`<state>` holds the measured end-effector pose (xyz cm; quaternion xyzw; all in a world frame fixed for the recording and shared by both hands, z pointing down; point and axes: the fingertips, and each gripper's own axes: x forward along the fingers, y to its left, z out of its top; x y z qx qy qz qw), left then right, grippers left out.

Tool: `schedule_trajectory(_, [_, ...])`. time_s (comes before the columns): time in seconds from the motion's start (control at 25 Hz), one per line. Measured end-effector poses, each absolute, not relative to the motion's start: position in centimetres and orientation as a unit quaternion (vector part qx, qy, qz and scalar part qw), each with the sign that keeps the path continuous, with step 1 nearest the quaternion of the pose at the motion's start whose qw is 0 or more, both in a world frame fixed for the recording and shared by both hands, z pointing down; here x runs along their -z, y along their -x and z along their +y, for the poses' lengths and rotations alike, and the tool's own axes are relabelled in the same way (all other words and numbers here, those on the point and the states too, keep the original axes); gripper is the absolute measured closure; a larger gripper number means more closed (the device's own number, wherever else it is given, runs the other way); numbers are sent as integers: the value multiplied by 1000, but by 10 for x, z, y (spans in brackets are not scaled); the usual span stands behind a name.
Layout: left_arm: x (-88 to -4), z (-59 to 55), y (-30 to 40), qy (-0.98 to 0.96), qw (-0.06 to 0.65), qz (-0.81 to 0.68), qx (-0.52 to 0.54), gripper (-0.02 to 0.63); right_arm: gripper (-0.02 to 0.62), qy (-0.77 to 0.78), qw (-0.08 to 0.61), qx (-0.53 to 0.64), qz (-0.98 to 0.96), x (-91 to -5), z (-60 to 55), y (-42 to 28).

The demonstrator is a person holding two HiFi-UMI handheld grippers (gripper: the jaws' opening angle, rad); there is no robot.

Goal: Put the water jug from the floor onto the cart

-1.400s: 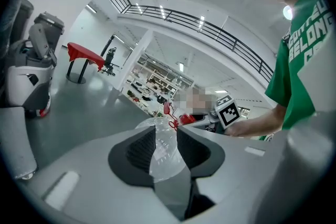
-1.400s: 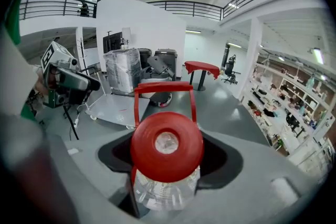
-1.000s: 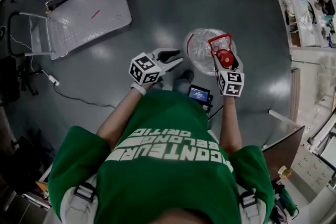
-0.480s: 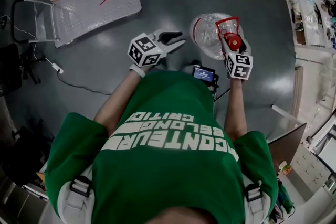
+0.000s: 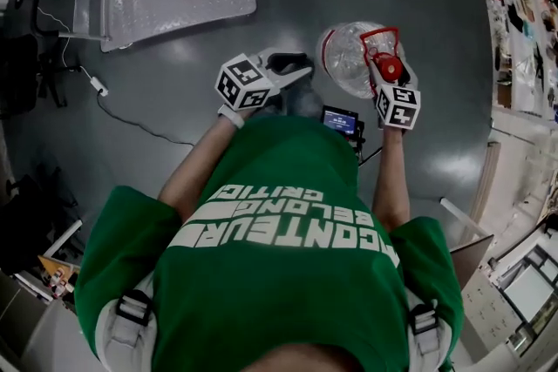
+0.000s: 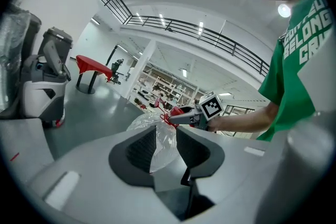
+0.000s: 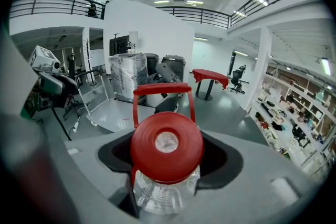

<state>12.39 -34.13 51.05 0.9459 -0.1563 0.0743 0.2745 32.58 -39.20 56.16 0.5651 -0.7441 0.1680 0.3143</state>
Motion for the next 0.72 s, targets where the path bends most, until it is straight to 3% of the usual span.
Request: schedule_trajectory(0.72, [-525, -429, -86, -915, 297, -269, -55, 486, 291, -451, 331, -151, -815, -593, -524, -264])
